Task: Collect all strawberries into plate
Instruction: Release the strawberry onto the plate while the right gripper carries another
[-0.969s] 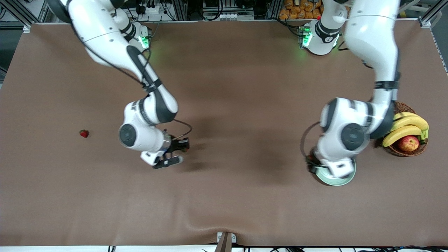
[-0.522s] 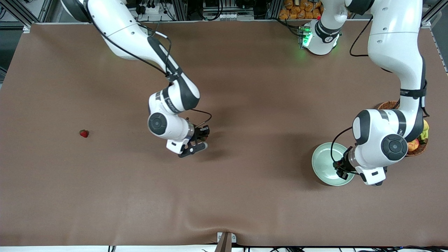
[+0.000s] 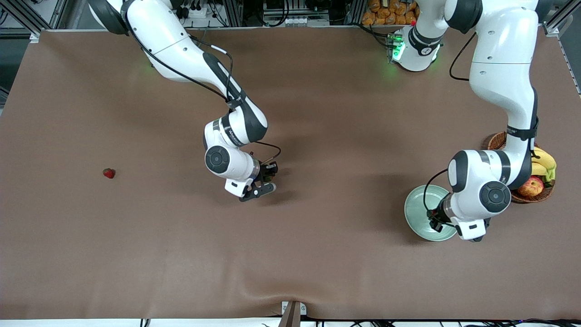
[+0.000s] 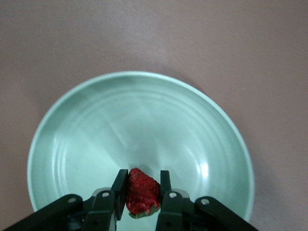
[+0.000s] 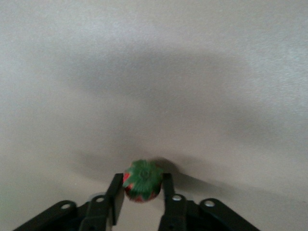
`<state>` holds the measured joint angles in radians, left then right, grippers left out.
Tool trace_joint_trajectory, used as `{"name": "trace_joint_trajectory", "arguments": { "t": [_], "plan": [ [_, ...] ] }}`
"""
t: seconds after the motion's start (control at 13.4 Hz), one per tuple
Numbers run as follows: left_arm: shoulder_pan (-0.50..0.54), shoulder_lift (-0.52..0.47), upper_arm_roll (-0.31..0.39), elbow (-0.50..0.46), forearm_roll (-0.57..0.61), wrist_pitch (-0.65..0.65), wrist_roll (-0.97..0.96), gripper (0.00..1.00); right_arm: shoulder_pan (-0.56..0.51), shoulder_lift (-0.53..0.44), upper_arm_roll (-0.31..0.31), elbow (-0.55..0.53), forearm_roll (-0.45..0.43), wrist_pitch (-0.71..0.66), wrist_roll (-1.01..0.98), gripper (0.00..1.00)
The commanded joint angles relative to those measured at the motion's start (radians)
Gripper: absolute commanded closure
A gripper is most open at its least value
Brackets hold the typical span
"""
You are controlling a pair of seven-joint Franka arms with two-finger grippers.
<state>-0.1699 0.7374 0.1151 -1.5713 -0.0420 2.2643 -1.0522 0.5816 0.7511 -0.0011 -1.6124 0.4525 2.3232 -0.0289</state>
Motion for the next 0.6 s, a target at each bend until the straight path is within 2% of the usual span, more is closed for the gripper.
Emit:
{"name": "trace_joint_trajectory", "arguments": {
  "t": [0.0,0.07,0.15,0.45,0.52],
  "plan": [
    [0.026,-0.023,-0.006,-0.036,0.037,0.020,0.043,0.98,-0.026,-0.010,-0.005,0.003,0.012,-0.001,-0.002,0.05],
    [0.032,-0.029,-0.008,-0.044,0.037,0.018,0.056,0.46,-0.042,-0.016,-0.013,0.003,0.009,-0.005,-0.003,0.00],
    [0.024,-0.033,-0.006,-0.050,0.037,0.017,0.063,0.00,-0.046,-0.028,-0.028,0.002,0.005,-0.010,-0.006,0.00],
    [-0.037,-0.105,-0.006,-0.072,0.037,-0.049,0.021,0.00,-0.078,-0.071,-0.160,0.000,0.002,-0.062,-0.089,0.00],
    [-0.069,-0.125,-0.006,-0.070,0.037,-0.081,0.003,0.00,-0.124,-0.091,-0.165,0.000,-0.003,-0.115,-0.089,0.00]
  ]
}}
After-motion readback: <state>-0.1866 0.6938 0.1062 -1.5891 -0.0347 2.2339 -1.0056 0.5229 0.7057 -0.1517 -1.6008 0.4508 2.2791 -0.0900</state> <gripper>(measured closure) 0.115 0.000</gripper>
